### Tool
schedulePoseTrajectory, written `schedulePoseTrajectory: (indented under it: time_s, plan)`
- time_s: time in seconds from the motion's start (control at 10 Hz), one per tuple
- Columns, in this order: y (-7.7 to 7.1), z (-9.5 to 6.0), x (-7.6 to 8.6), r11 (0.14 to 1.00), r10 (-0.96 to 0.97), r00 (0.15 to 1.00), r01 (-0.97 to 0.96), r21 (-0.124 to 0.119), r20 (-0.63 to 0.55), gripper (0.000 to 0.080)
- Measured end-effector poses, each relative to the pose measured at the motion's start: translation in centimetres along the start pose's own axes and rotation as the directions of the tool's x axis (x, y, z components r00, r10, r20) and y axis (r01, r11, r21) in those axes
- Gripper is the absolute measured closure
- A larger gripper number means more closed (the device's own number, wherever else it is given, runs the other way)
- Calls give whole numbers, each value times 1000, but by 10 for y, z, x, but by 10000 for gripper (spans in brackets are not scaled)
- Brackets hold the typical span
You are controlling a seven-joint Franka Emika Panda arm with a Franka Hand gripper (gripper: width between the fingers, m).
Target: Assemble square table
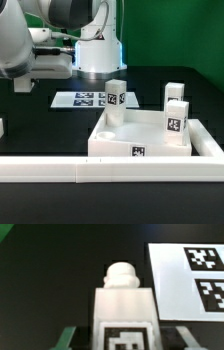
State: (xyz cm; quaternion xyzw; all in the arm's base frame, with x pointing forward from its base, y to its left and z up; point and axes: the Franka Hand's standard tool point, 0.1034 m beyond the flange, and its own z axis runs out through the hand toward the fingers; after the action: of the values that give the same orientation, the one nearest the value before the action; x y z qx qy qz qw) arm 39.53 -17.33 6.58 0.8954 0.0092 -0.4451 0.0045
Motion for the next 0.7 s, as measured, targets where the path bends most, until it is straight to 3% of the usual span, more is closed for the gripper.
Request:
schedulePoseTrajectory:
  time_s: [0.2, 0.4, 0.7]
  plan:
    - [1, -6, 6, 1000, -7, 989, 5, -15, -148, 514]
    - [-12, -25, 6, 1000, 6, 972, -8, -5, -233, 514]
    - [-36, -68, 21, 998, 53, 913, -34, 53, -405, 514]
